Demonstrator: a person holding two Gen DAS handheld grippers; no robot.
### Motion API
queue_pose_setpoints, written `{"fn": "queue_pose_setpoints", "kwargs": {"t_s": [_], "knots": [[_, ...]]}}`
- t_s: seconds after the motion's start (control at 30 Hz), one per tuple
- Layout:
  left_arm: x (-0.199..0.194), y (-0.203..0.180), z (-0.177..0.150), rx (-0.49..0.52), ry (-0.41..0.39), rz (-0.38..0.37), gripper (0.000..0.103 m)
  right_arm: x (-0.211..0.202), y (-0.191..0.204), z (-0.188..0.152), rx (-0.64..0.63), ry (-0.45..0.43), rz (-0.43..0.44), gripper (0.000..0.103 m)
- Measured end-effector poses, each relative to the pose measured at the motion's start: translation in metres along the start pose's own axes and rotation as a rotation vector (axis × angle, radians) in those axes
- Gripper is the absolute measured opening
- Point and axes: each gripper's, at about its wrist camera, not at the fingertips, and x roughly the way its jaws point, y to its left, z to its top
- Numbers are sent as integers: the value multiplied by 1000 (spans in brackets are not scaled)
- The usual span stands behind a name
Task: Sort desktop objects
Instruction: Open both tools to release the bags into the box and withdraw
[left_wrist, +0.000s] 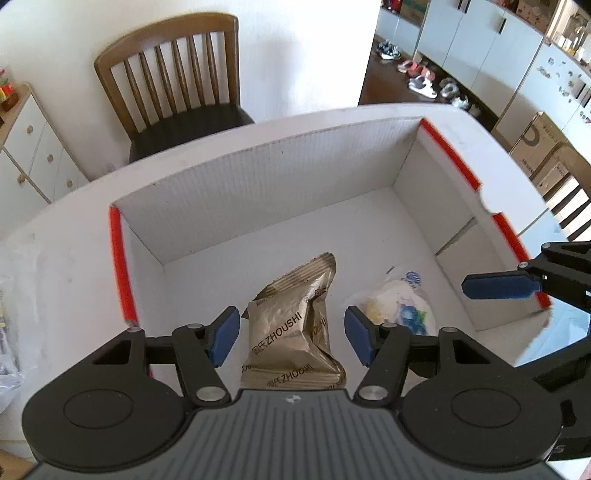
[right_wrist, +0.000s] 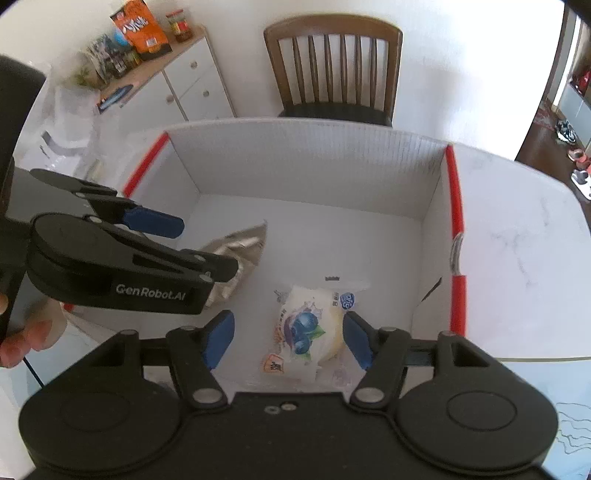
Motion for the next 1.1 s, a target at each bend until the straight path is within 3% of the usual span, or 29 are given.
{"fn": "queue_pose_setpoints", "kwargs": {"t_s": [0.63,1.1], "knots": [[-88,-18,-31,13,-117,-46,62,-71,29,-6,-35,-104,24,75],[-116,-27,-86,12,-155,-90,62,-102,24,-62,9,-106,40,81]]}}
